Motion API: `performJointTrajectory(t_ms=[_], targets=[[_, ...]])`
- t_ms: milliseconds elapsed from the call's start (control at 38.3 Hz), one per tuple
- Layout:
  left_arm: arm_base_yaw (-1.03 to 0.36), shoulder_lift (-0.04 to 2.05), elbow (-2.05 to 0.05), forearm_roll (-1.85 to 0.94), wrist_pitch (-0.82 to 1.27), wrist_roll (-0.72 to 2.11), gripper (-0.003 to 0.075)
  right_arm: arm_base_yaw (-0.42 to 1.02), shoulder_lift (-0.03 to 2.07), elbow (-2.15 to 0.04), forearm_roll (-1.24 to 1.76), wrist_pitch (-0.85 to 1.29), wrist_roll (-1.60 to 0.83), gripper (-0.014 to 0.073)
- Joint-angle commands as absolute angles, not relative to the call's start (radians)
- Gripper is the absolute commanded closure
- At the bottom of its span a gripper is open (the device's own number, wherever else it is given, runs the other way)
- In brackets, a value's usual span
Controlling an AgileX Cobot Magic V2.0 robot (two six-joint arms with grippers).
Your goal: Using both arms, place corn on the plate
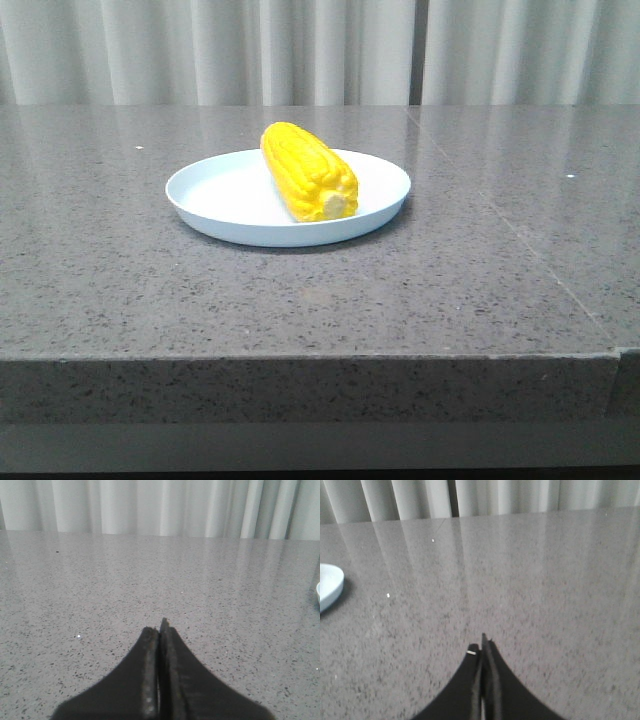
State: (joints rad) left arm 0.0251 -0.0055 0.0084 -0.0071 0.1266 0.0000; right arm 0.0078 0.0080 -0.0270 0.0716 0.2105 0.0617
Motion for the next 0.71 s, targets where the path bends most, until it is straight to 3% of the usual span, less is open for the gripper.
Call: performJointTrajectory(t_ms=[0, 679], targets=[[0.026, -0.022, 0.031, -0.012, 0.047, 0.0, 0.0741, 0.001, -0.025, -0.006, 0.089, 0.116, 0.049, 0.0653], [0.026, -0.022, 0.031, -0.012, 0.047, 0.0, 0.0741, 0.0, -0.028, 0.005, 0.098, 0.124, 0.049, 0.0653]])
